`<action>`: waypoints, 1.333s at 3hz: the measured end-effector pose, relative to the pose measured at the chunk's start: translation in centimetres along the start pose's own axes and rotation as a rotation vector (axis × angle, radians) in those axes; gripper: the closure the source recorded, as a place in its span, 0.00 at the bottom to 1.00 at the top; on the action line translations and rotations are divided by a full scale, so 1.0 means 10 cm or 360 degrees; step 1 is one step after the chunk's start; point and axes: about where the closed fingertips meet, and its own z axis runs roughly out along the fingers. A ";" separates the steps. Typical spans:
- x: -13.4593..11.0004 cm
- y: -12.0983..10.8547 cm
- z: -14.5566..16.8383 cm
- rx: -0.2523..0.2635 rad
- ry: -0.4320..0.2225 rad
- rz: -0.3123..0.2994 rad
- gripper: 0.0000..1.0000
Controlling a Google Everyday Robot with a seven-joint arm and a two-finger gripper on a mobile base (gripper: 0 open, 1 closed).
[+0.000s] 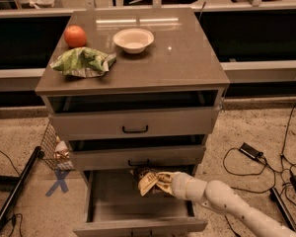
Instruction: Place brown chip bag into bottom drawer
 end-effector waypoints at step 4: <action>0.06 0.18 0.48 -0.0009 -0.0088 -0.0183 0.42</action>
Offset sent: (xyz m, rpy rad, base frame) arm 0.0210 0.0416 -0.0642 -0.1327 -0.1085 0.1494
